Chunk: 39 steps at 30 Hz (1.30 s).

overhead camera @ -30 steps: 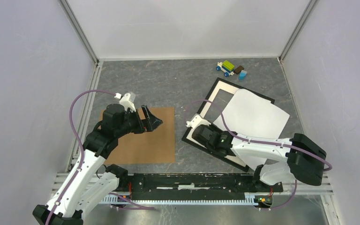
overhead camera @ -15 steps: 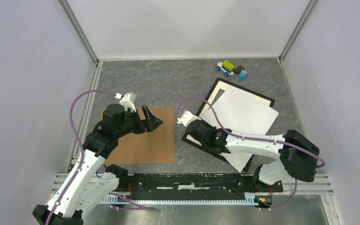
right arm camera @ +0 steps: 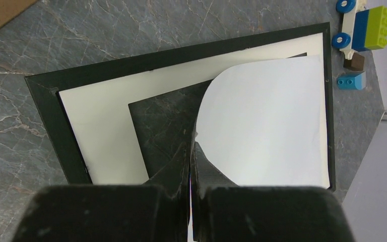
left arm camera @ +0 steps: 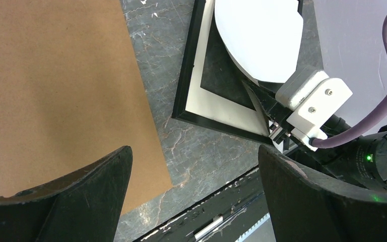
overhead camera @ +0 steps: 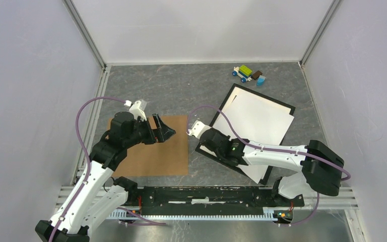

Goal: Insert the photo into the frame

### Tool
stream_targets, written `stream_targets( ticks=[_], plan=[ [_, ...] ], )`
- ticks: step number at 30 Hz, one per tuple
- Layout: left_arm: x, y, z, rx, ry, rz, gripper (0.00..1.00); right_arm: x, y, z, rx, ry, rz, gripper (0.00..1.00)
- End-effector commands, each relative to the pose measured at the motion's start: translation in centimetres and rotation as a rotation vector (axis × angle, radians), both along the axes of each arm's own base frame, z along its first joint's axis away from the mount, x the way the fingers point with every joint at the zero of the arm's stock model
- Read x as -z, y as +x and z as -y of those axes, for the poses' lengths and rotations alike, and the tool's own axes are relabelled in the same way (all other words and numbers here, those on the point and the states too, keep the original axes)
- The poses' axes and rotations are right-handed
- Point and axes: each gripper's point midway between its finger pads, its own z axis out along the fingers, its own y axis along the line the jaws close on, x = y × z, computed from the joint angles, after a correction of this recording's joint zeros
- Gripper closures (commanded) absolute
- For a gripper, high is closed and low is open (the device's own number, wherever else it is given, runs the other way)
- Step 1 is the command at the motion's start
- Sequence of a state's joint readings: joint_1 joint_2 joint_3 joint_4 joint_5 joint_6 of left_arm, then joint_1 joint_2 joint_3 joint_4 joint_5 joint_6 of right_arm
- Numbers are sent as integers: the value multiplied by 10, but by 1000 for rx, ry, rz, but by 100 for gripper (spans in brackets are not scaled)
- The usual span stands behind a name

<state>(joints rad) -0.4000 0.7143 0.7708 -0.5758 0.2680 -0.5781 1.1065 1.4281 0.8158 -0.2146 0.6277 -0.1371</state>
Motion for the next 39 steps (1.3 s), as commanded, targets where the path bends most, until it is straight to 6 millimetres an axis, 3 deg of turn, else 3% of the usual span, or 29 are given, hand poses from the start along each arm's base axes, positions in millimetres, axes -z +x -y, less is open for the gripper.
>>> stream_targets(
  ticks=[1,11,21,26,31,36,39],
  plan=[
    [-13,-1,5,38,-13,41,0,-24,7,-17,-28,84,64,100],
    [-14,-3,3,38,-8,43,0,-25,11,-25,-110,34,89,100],
    [-12,-3,3,35,-14,36,0,-54,12,3,-24,71,185,100],
    [-14,-3,5,36,-25,34,0,-47,12,-4,-60,56,157,100],
    [-15,-5,4,36,-30,36,0,-38,17,0,22,-7,119,100],
    [-14,-6,3,38,-20,37,0,-36,11,10,92,-47,81,100],
    [-15,-5,5,42,-28,38,0,-38,2,6,90,-31,64,100]
  ],
)
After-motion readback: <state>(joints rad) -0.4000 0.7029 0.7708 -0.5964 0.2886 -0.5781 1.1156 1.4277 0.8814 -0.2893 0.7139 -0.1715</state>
